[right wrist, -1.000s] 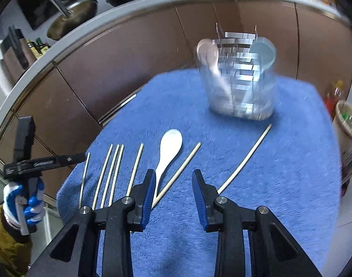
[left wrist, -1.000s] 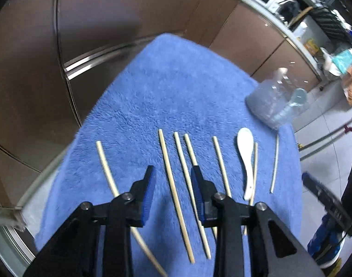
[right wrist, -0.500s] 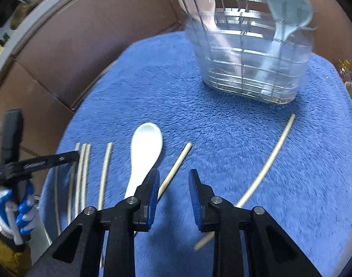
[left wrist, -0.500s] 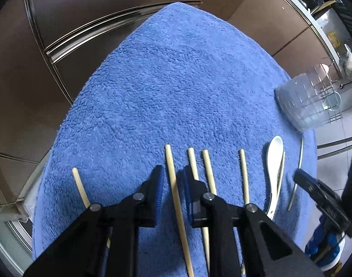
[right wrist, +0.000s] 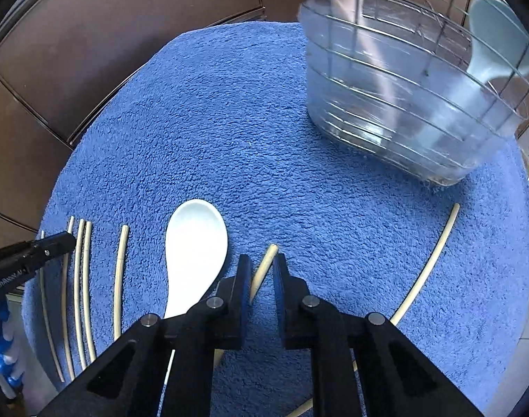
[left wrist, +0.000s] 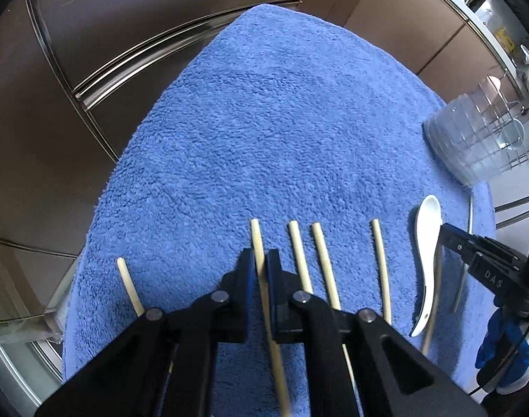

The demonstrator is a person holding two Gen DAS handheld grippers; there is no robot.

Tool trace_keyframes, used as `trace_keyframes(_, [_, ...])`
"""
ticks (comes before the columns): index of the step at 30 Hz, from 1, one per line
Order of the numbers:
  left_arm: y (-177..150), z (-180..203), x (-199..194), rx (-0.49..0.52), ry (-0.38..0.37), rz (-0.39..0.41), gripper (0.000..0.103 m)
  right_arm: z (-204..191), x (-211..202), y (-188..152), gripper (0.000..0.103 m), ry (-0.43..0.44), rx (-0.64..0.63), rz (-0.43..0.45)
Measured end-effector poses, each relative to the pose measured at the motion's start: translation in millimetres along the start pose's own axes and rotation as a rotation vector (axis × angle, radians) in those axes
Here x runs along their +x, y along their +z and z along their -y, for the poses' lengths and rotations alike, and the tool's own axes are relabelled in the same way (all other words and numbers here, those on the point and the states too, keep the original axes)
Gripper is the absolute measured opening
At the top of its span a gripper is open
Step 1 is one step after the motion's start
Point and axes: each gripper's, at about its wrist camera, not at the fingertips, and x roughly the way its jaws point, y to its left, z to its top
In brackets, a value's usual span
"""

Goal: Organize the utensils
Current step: 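Grasp a wooden chopstick with the left tool while the right tool grasps another chopstick, then lower the chopstick into the wire holder with the left tool while the right tool releases its chopstick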

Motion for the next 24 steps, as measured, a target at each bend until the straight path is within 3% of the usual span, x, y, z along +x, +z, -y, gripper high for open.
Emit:
trace_keyframes(6, [-7, -8, -11, -0.027, -0.045, 0.041, 0.004, 15, -17, -7, 0.006, 0.128, 0.067, 0.027])
trace_keyframes(10, [-19, -8, -35, -0.021, -0.111, 0.127, 0.004, 21, -49, -25, 0.006, 0.231, 0.075, 0.091])
trace_keyframes(12, [-27, -6, -53, -0.007, -0.174, 0.199, 0.004, 23, -73, -40, 0.006, 0.282, 0.051, 0.158])
trace_keyframes(15, [-43, 3, -84, 0.048, -0.203, 0.308, 0.004, 32, -111, -66, 0.006, 0.339, 0.024, 0.267])
trace_keyframes(20, [-52, 33, -128, 0.123, -0.259, 0.442, 0.004, 47, -161, -91, 0.006, 0.348, 0.036, 0.431])
trace_keyframes(24, [-43, 72, -158, 0.182, -0.308, 0.537, 0.004, 55, -203, -86, 0.006, 0.323, 0.041, 0.588])
